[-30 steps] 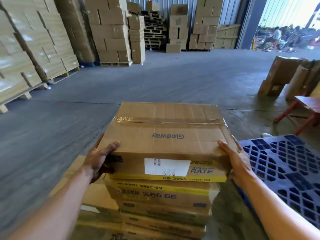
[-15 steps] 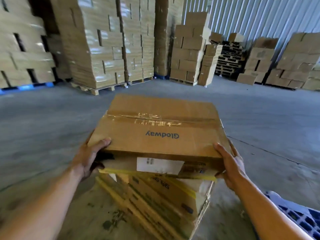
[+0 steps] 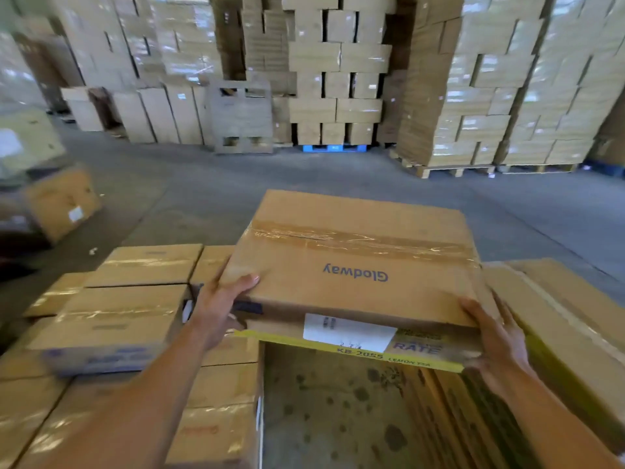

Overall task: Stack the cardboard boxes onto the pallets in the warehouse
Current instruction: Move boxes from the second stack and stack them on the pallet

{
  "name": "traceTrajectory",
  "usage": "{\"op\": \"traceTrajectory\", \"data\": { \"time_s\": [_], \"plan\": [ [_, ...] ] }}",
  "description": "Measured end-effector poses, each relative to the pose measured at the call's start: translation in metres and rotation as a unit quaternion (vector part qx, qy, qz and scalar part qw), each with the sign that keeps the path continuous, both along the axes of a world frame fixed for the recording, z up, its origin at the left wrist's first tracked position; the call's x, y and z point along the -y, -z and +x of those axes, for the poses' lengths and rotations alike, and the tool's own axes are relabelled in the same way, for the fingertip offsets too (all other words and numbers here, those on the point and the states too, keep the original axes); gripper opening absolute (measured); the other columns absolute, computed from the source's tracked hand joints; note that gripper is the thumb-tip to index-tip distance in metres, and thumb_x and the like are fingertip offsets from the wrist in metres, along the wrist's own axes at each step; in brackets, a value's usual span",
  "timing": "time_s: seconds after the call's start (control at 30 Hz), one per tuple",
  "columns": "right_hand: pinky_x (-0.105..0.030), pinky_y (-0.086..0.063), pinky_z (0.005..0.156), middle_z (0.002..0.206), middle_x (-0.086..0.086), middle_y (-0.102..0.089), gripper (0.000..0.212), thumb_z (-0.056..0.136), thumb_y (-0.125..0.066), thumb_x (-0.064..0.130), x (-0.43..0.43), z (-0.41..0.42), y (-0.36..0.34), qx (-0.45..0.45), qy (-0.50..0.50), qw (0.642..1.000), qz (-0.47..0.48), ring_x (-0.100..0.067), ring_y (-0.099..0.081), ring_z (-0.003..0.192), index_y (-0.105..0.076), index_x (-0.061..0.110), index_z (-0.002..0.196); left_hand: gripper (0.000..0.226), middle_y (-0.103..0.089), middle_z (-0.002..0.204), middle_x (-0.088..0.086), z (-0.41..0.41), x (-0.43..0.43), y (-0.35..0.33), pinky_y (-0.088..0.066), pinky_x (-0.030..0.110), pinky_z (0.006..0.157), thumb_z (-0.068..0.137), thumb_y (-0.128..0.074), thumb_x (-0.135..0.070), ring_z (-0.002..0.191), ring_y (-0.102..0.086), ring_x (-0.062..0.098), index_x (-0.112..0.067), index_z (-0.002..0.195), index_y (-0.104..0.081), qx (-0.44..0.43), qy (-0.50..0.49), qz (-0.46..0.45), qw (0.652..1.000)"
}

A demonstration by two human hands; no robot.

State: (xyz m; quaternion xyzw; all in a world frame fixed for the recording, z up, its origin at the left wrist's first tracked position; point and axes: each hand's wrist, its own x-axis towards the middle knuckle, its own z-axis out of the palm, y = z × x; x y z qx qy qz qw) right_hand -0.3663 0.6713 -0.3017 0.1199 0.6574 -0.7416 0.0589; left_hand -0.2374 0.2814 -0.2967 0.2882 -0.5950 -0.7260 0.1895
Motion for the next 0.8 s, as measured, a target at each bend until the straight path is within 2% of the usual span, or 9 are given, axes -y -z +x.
{"op": "traceTrajectory", "data": {
  "time_s": [0.13, 0.2, 0.27, 0.33, 0.4, 0.47, 0.57, 0.7, 0.8],
  "plan": [
    [-0.037, -0.059, 0.045, 0.124, -0.006, -0.067, 0.066, 0.084, -0.079, 0.037, 0.06, 0.044, 0.024, 0.005, -0.057, 0.998, 0.003, -0.04, -0.07, 0.1, -0.049, 0.048, 0.142, 0.088, -0.068, 0.119, 0.009, 0.095, 0.044, 0.022, -0.055, 0.045, 0.062, 0.06, -0.09, -0.041, 0.106, -0.065, 0.038, -0.026, 0.139, -0.054, 0.038, -0.062, 0.026, 0.997],
    [-0.048, -0.062, 0.059, 0.125, -0.004, -0.067, 0.067, 0.083, -0.079, 0.038, 0.086, 0.071, 0.035, 0.013, -0.073, 0.997, 0.002, -0.038, -0.07, 0.1, -0.048, 0.048, 0.141, 0.102, -0.065, 0.125, 0.011, 0.136, 0.062, 0.033, -0.054, 0.044, 0.058, 0.049, -0.092, -0.045, 0.112, -0.063, 0.042, -0.029, 0.141, -0.051, 0.057, -0.07, 0.048, 0.995],
    [-0.059, -0.061, 0.068, 0.127, -0.002, -0.064, 0.069, 0.082, -0.079, 0.038, 0.104, 0.096, 0.045, 0.028, -0.086, 0.996, 0.012, -0.037, -0.068, 0.104, -0.046, 0.05, 0.142, 0.094, -0.063, 0.126, 0.012, 0.171, 0.071, 0.043, -0.052, 0.041, 0.057, 0.059, -0.086, -0.035, 0.112, -0.062, 0.045, -0.029, 0.145, -0.047, 0.049, -0.069, 0.055, 0.995],
    [-0.056, -0.061, 0.062, 0.127, -0.003, -0.064, 0.071, 0.082, -0.079, 0.037, 0.119, 0.116, 0.052, 0.038, -0.092, 0.995, 0.013, -0.037, -0.067, 0.106, -0.046, 0.046, 0.144, 0.081, -0.062, 0.127, 0.015, 0.193, 0.083, 0.055, -0.051, 0.04, 0.058, 0.071, -0.081, -0.025, 0.113, -0.061, 0.047, -0.029, 0.145, -0.047, 0.033, -0.073, 0.075, 0.994],
    [-0.055, -0.062, 0.063, 0.126, -0.003, -0.065, 0.071, 0.082, -0.079, 0.037, 0.13, 0.128, 0.061, 0.044, -0.103, 0.994, 0.015, -0.035, -0.067, 0.105, -0.047, 0.041, 0.145, 0.081, -0.062, 0.125, 0.015, 0.206, 0.094, 0.067, -0.053, 0.042, 0.062, 0.073, -0.085, -0.023, 0.113, -0.061, 0.047, -0.031, 0.145, -0.048, 0.049, -0.063, 0.075, 0.994],
    [-0.062, -0.059, 0.077, 0.125, -0.002, -0.065, 0.081, 0.07, -0.084, 0.049, 0.143, 0.133, 0.068, 0.043, -0.113, 0.992, 0.022, -0.033, -0.066, 0.108, -0.05, 0.042, 0.143, 0.087, -0.063, 0.123, 0.013, 0.209, 0.108, 0.082, -0.055, 0.055, 0.076, 0.068, -0.089, -0.027, 0.109, -0.063, 0.046, -0.032, 0.145, -0.048, 0.062, -0.07, 0.081, 0.992],
    [-0.071, -0.051, 0.087, 0.126, 0.001, -0.066, 0.122, 0.031, -0.088, 0.075, 0.16, 0.124, 0.084, 0.039, -0.132, 0.989, 0.05, -0.032, -0.064, 0.112, -0.047, 0.048, 0.143, 0.091, -0.059, 0.129, 0.011, 0.203, 0.128, 0.102, -0.046, 0.071, 0.094, 0.068, -0.083, -0.024, 0.115, -0.059, 0.044, -0.038, 0.148, -0.043, 0.073, -0.078, 0.1, 0.989],
    [-0.07, -0.051, 0.088, 0.13, 0.002, -0.065, 0.123, 0.036, -0.088, 0.075, 0.198, 0.085, 0.117, 0.069, -0.17, 0.98, 0.076, -0.032, -0.064, 0.113, -0.041, 0.049, 0.147, 0.09, -0.055, 0.129, 0.009, 0.171, 0.163, 0.134, -0.048, 0.066, 0.094, 0.078, -0.076, -0.018, 0.113, -0.06, 0.039, -0.036, 0.155, -0.031, 0.104, -0.076, 0.1, 0.987],
    [-0.067, -0.053, 0.088, 0.13, 0.002, -0.063, 0.103, 0.057, -0.084, 0.068, 0.241, 0.04, 0.147, 0.079, -0.19, 0.973, 0.107, -0.029, -0.064, 0.112, -0.038, 0.05, 0.147, 0.085, -0.057, 0.123, 0.005, 0.127, 0.199, 0.165, -0.052, 0.061, 0.092, 0.085, -0.074, -0.014, 0.111, -0.061, 0.036, -0.036, 0.155, -0.029, 0.136, -0.091, 0.084, 0.983]
  ]
}}
